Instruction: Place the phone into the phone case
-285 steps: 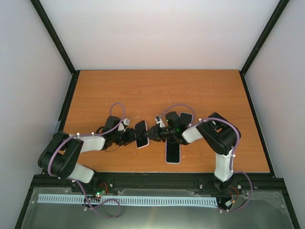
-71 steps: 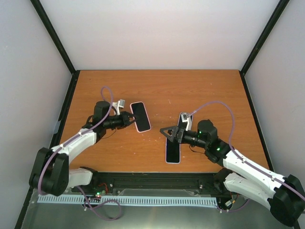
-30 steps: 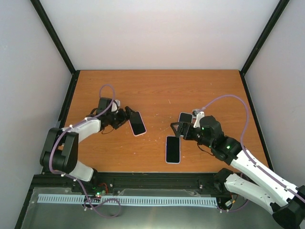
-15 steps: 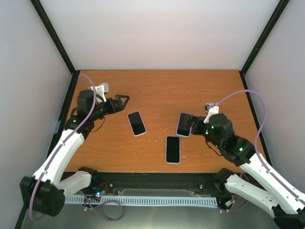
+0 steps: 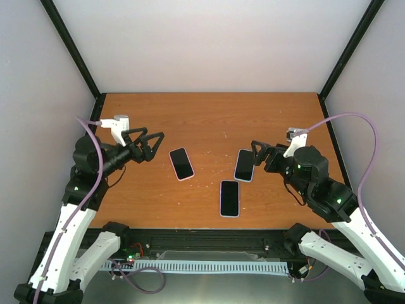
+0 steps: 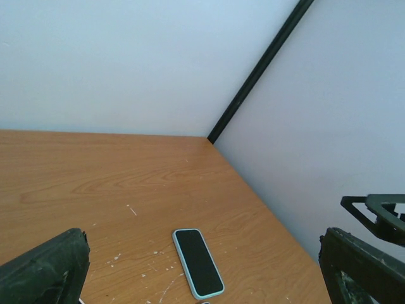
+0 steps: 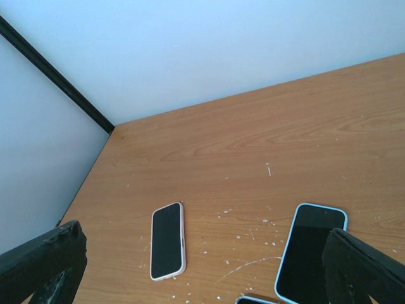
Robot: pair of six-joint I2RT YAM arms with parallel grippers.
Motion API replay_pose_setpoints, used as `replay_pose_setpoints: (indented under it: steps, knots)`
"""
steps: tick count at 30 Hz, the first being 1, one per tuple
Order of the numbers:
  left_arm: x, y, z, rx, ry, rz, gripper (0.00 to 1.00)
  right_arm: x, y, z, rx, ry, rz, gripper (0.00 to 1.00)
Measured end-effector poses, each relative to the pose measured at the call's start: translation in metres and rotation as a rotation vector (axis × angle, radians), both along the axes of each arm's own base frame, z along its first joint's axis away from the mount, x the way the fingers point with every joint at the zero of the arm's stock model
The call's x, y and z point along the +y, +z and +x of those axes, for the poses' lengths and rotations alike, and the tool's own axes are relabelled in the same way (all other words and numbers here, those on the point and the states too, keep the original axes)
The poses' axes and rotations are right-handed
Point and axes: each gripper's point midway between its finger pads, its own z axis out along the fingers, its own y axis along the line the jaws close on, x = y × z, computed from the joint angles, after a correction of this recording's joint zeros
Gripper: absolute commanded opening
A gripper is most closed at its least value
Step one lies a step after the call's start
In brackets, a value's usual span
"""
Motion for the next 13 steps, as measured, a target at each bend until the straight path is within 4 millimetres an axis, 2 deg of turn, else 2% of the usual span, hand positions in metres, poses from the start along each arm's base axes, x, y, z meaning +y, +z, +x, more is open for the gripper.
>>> replay_pose_setpoints:
  steps: [7,13]
  knots:
    - [0.0,-0.007,-0.016,-0.023,-0.026,-0.005,0.99,-0.008,-0.006,-0.006,0.016,-0.02,0.009,1.0]
    - [-0.002,-0.028,-0.013,0.032,-0.03,-0.006,0.99,-0.013,-0.016,-0.01,0.034,-0.034,0.022,1.0]
